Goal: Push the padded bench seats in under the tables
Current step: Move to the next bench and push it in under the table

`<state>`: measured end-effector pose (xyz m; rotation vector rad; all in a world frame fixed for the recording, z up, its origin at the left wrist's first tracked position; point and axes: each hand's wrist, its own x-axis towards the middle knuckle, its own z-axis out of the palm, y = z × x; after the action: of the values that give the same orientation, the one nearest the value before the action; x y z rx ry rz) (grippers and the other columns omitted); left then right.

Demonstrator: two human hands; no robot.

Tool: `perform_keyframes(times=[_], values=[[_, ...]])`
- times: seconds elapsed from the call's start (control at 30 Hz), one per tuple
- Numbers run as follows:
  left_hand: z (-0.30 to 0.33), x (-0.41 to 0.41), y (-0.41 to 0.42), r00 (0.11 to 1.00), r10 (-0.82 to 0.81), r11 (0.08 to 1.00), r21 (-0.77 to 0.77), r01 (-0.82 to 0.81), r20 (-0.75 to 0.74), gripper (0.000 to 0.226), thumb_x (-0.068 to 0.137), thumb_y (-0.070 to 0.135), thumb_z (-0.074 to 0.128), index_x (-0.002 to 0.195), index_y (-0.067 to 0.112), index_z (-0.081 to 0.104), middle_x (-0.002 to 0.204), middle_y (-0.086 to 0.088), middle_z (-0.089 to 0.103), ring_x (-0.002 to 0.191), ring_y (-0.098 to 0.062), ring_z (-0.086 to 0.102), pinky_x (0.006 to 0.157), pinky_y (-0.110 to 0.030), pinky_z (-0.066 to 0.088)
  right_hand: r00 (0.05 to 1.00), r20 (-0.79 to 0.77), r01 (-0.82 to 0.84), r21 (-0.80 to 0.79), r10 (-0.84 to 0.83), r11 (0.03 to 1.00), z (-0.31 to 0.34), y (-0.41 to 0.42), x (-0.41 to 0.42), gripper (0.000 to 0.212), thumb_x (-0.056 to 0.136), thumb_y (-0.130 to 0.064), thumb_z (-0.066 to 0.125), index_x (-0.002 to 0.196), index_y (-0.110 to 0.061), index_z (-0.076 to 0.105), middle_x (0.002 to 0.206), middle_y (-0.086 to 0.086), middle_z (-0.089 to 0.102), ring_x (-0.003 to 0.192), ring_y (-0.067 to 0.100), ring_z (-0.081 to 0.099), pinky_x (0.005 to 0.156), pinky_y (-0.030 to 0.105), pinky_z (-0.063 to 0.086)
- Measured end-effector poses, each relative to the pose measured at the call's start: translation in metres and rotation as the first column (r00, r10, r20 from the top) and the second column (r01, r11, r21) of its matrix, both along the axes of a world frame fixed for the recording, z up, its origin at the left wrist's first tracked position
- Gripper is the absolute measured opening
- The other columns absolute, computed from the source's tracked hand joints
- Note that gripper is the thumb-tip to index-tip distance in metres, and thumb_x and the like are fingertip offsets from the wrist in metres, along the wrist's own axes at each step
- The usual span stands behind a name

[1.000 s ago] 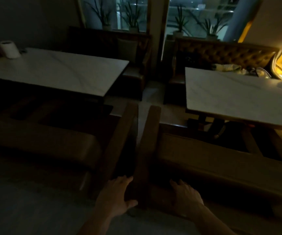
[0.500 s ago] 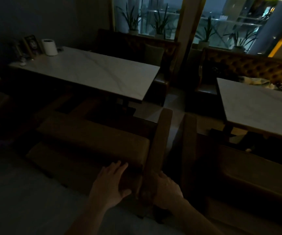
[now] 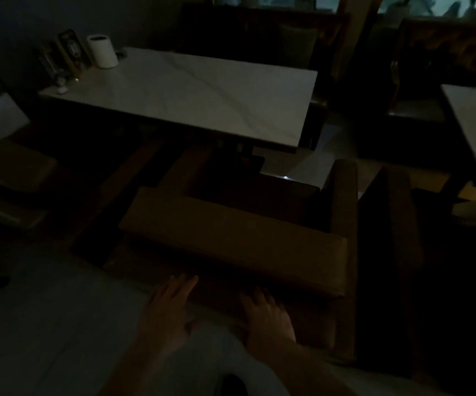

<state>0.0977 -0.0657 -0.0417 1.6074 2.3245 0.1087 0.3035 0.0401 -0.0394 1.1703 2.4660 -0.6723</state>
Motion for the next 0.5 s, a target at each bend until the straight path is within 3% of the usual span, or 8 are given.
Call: perform_keyframes(times=[0.27,0.37,0.5], values=[[-0.032,-0.052,0.021,0.994,-0.103,0.993,-0.05,0.104,0.034,0.085,0.083,0.06,0.061,0.153,0.037,0.018,0.159,0.002,0.024,0.145,-0.022,0.021,0.117,-0.035,0.016,0.973,0.061,0.221,0.039,-0.224,0.974,-0.025,-0.002,-0.01,0.079,0.093,-0.065,0.044,0.156,-0.028,0.014,0.166,0.013,0.006,0.152,0.036,0.001,0.122,0.053,0.01],[-0.047,-0.065,0.029,0.99,-0.135,0.989,-0.059,0.137,0.029,0.085,0.08,0.055,0.068,0.151,0.037,0.025,0.156,-0.001,0.033,0.141,-0.028,0.032,0.111,-0.04,0.029,0.954,0.081,0.282,0.076,-0.288,0.956,-0.042,0.0,-0.005,0.088,0.09,-0.068,0.048,0.157,-0.029,0.005,0.166,0.016,-0.002,0.151,0.04,-0.007,0.121,0.058,0.007],[-0.076,-0.087,0.032,0.964,-0.263,0.965,-0.031,0.262,-0.04,0.096,0.058,0.049,0.087,0.142,0.03,0.045,0.137,-0.006,0.056,0.118,-0.039,0.054,0.092,-0.052,0.049,0.934,0.102,0.331,0.113,-0.343,0.937,-0.064,-0.005,-0.009,0.099,0.087,-0.072,0.049,0.156,-0.033,-0.009,0.164,0.017,-0.017,0.149,0.041,-0.017,0.119,0.063,0.001]])
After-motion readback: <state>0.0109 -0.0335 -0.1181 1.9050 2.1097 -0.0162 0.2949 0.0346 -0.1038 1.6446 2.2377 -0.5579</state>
